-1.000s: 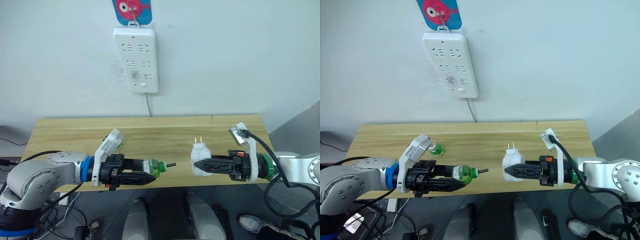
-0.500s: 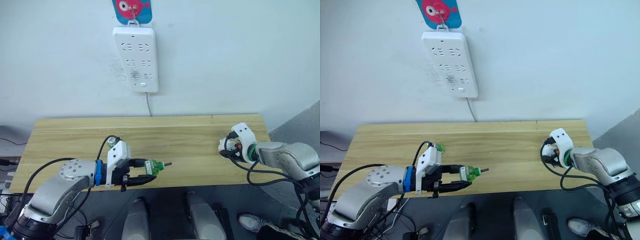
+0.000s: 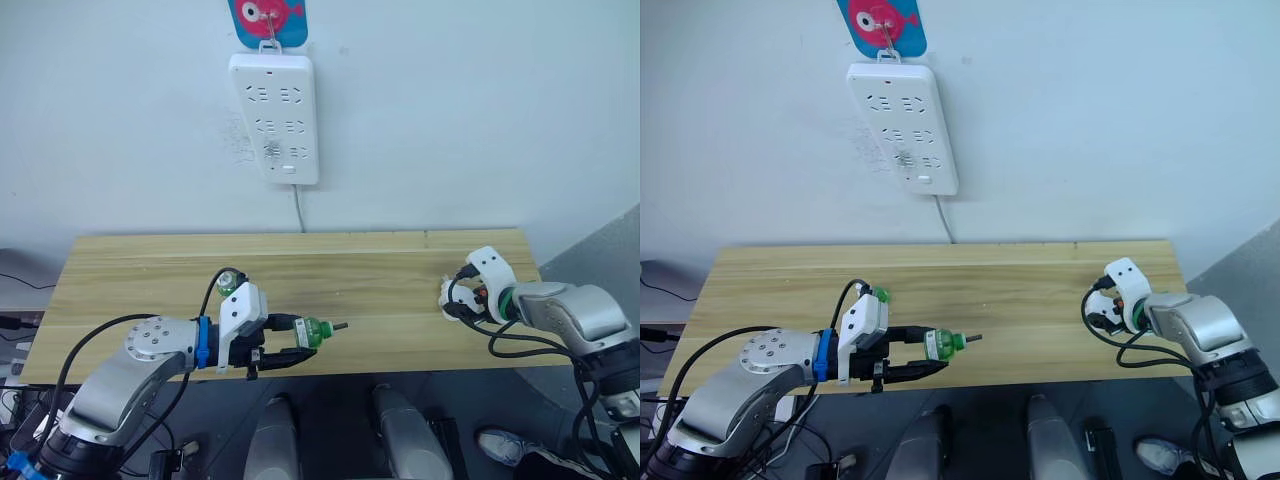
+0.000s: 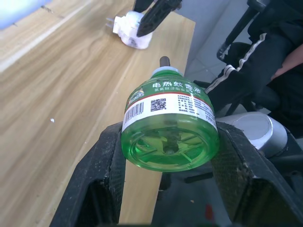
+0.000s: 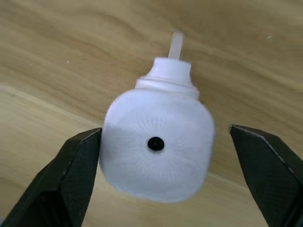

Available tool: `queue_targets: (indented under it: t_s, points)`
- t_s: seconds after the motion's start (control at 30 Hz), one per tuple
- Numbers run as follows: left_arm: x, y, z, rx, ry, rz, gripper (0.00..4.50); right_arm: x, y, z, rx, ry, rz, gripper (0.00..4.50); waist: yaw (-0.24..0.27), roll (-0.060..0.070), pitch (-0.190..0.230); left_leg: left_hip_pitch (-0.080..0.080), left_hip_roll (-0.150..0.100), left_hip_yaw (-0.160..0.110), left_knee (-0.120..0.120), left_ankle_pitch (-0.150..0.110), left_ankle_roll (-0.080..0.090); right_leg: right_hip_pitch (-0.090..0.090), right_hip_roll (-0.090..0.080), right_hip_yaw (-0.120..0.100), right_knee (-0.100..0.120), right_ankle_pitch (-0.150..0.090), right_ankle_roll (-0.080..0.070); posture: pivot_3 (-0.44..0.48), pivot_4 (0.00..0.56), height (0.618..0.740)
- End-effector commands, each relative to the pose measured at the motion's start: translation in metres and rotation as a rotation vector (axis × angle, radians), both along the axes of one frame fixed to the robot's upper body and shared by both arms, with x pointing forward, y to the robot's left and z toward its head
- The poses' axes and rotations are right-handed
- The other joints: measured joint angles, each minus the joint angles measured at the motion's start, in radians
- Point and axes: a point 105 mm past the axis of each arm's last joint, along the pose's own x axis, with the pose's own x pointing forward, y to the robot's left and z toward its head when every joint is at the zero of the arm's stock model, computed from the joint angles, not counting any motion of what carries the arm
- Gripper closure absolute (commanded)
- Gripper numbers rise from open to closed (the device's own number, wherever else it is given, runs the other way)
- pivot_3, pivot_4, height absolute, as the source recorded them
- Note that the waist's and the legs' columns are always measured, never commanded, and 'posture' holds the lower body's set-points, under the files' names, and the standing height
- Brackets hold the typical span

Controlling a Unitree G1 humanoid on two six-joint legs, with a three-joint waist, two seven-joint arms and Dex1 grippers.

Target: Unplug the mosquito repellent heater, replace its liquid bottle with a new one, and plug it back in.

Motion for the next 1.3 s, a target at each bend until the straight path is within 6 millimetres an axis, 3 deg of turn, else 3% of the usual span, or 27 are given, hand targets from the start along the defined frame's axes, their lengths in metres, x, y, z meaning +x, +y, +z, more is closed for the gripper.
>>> queue_targets:
  t_s: [0.03, 0.13, 0.27, 0.37, 0.43, 0.7, 1.07, 1.13, 1.3]
  points:
    - [0.003, -0.001, 0.010, -0.054, -0.048, 0.023, 2.27, -0.013, -0.002, 0.035, 0.051, -0.052, 0.007, 0.00, 0.001, 0.000, 0.000, 0.000, 0.000, 0.000, 0.000, 0.000, 0.000, 0.000, 0.000, 0.000, 0.000, 0.000, 0.000, -0.161, 0.282, 0.740]
    - [0.008, -0.006, 0.016, -0.121, -0.089, 0.071, 2.27, -0.032, 0.014, 0.061, 0.171, -0.077, 0.080, 0.00, 0.001, 0.000, 0.000, 0.000, 0.000, 0.000, 0.000, 0.000, 0.000, 0.000, 0.000, 0.000, 0.000, 0.000, 0.000, -0.169, 0.281, 0.740]
    - [0.024, -0.021, 0.028, -0.242, -0.223, 0.175, 2.27, -0.049, 0.066, 0.096, 0.504, -0.268, 0.235, 0.00, -0.004, -0.001, -0.001, 0.001, 0.000, -0.001, 0.001, 0.000, 0.000, 0.002, 0.000, -0.001, 0.000, 0.001, 0.001, -0.197, 0.277, 0.740]
    - [0.036, -0.027, 0.037, -0.281, -0.404, 0.248, 2.27, -0.068, 0.099, 0.098, 0.738, -0.262, 0.311, 0.00, -0.007, -0.002, -0.002, 0.002, 0.000, -0.002, 0.001, 0.000, 0.000, 0.003, 0.001, -0.001, 0.001, 0.001, 0.001, -0.216, 0.277, 0.740]
    - [0.036, -0.032, 0.039, -0.300, -0.456, 0.255, 2.27, -0.070, 0.117, 0.101, 0.863, -0.259, 0.306, 0.00, -0.012, -0.002, -0.002, 0.001, 0.000, -0.001, 0.001, 0.000, 0.000, 0.003, 0.000, 0.000, 0.001, 0.002, 0.001, -0.222, 0.277, 0.740]
    - [0.027, -0.052, 0.040, -0.358, -0.471, 0.237, 2.27, -0.061, 0.142, 0.105, 1.112, -0.175, 0.236, 0.00, -0.029, -0.002, -0.002, 0.002, -0.001, 0.000, 0.002, 0.000, 0.000, 0.003, 0.000, 0.001, 0.001, 0.004, 0.003, -0.216, 0.273, 0.740]
    - [0.028, -0.063, 0.049, -0.376, -0.463, 0.242, 2.27, -0.054, 0.165, 0.110, 1.174, -0.143, 0.252, 0.00, -0.053, -0.002, -0.002, 0.002, -0.001, -0.001, 0.002, 0.000, 0.000, 0.003, 0.000, 0.001, 0.001, 0.004, 0.003, -0.200, 0.267, 0.740]
    - [0.028, -0.064, 0.049, -0.376, -0.464, 0.238, 2.27, -0.054, 0.166, 0.110, 1.183, -0.137, 0.250, 0.52, -0.053, -0.002, -0.002, 0.002, -0.001, -0.001, 0.002, 0.000, 0.000, 0.003, 0.000, 0.001, 0.001, 0.004, 0.003, -0.197, 0.266, 0.740]
    - [0.026, -0.064, 0.047, -0.374, -0.462, 0.228, 2.27, -0.055, 0.167, 0.110, 1.202, -0.127, 0.244, 2.30, -0.053, -0.002, -0.002, 0.001, -0.001, -0.001, 0.002, 0.000, 0.000, 0.003, 0.000, 0.001, 0.001, 0.004, 0.003, -0.196, 0.265, 0.740]
